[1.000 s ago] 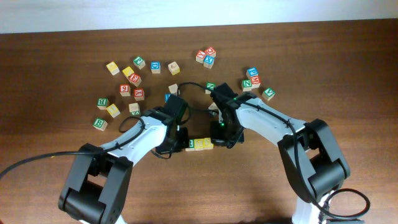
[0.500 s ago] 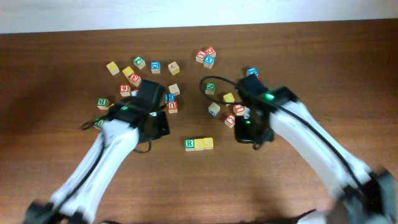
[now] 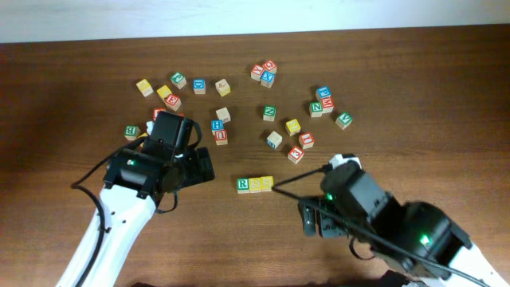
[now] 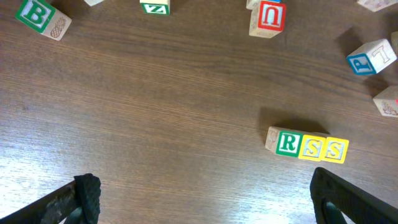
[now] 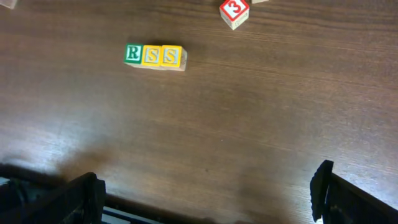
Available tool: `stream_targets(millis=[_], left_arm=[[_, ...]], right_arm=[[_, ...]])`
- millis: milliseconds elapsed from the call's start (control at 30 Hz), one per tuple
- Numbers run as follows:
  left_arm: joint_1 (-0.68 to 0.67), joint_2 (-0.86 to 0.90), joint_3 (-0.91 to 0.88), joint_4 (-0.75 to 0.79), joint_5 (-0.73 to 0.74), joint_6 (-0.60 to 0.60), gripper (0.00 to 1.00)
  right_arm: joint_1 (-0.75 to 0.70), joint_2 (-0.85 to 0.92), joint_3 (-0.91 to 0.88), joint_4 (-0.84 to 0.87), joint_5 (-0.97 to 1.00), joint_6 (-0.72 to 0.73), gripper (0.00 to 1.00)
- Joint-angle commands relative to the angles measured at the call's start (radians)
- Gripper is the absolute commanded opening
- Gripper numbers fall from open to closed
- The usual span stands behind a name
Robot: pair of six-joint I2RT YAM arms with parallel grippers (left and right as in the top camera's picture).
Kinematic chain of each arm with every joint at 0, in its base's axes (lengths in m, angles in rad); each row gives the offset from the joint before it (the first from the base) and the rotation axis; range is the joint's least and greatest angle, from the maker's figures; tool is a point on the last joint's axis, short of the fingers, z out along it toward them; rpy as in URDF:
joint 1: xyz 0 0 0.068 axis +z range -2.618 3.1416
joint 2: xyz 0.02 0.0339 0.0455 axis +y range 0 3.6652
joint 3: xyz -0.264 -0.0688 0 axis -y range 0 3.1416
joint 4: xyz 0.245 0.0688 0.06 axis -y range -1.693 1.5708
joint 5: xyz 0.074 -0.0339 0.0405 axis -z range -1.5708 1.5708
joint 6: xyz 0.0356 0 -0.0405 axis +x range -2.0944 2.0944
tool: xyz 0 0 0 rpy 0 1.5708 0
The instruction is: Spell out RSS
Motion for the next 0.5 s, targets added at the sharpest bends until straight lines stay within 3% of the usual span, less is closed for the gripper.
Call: stream_targets(millis=[0,467], left_arm=[[0.003,-0.005,0.007,-0.002,-0.018,0.005,0.99],[0.003,-0.005,0.007,-0.002,-0.018,0.005,0.99]], right_arm=[[0.016,-0.014,-0.008,0.004,0.064,0.046,0.98],[0.016,0.124,-0.009,-0.006,0.064,0.045,0.98]])
